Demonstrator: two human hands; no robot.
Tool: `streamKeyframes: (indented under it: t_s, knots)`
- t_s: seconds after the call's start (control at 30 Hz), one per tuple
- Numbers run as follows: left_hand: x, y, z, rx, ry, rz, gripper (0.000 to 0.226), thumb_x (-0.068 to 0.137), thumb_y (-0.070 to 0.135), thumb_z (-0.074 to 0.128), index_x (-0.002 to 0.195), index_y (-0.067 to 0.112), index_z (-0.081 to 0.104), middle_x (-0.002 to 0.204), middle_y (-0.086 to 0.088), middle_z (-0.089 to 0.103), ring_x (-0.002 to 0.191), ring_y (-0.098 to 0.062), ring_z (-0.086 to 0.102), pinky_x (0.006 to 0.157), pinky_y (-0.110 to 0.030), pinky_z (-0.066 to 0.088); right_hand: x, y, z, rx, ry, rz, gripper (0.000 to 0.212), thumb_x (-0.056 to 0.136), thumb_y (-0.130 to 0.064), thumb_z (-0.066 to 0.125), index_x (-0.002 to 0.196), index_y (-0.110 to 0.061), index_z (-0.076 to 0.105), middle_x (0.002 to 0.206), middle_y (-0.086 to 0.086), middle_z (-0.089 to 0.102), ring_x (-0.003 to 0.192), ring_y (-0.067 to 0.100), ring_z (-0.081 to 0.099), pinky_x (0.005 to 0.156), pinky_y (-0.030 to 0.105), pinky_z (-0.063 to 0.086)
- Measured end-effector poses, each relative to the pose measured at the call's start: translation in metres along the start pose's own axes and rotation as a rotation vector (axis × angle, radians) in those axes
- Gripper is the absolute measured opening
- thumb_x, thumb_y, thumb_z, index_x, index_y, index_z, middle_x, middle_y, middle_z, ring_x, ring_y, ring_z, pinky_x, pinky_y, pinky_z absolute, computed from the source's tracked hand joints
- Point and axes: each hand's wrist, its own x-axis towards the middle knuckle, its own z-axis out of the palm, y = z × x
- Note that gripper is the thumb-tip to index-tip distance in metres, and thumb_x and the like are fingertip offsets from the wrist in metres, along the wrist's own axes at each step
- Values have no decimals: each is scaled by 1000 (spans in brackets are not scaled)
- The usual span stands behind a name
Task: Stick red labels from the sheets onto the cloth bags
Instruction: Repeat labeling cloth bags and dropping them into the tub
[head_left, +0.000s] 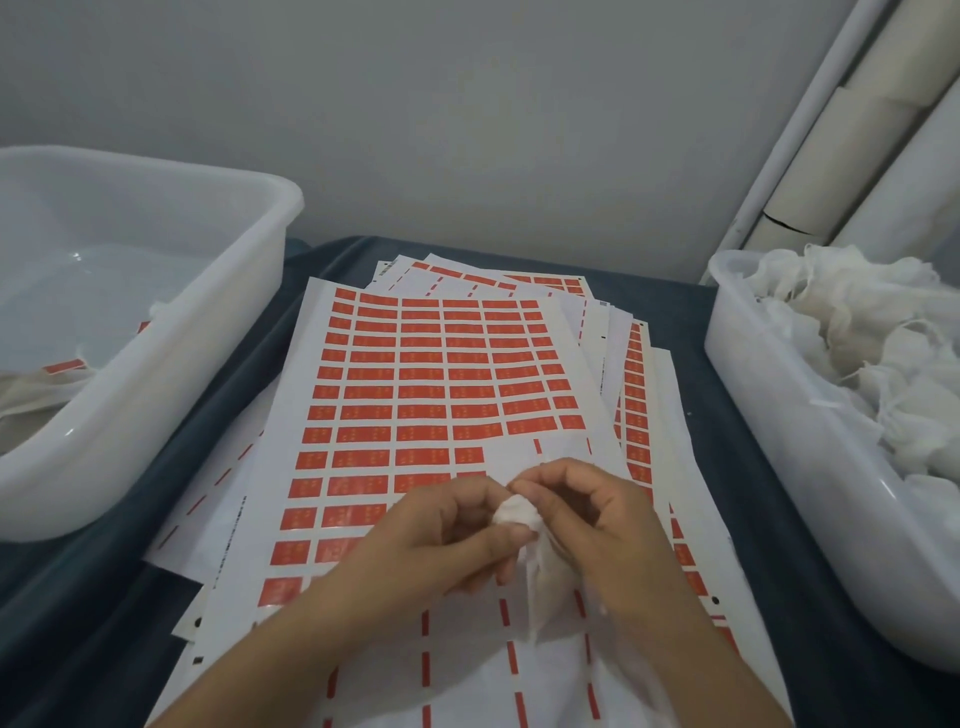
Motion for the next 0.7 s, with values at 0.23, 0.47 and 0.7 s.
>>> streamKeyframes:
  t_s: [0.23,0.47,0.7]
  knots:
    - [1,-1,-2,29,134,19,30,66,43,57,88,24,63,65,11,67,56,-3,59,54,-11,46,0,-2,-2,104,-190,113,27,66,-41,65,92,-36,65,93,-27,67,94,-8,59,69,4,46]
    - [-1,0,0,6,90,106,20,84,24,54,101,25,43,73,5,69,53,-5,55,54,-15,45,0,-1,-5,123,-44,215,20,62,-43,62,79,-35,70,85,-24,69,84,-7,61,62,3,46]
    - [-2,4,0,115,207,224,27,78,40,45,99,26,39,74,24,63,75,3,60,63,-10,46,-1,-8,-7,554,-337,483,25,76,-32,62,98,-26,73,107,-7,70,98,7,65,77,19,52]
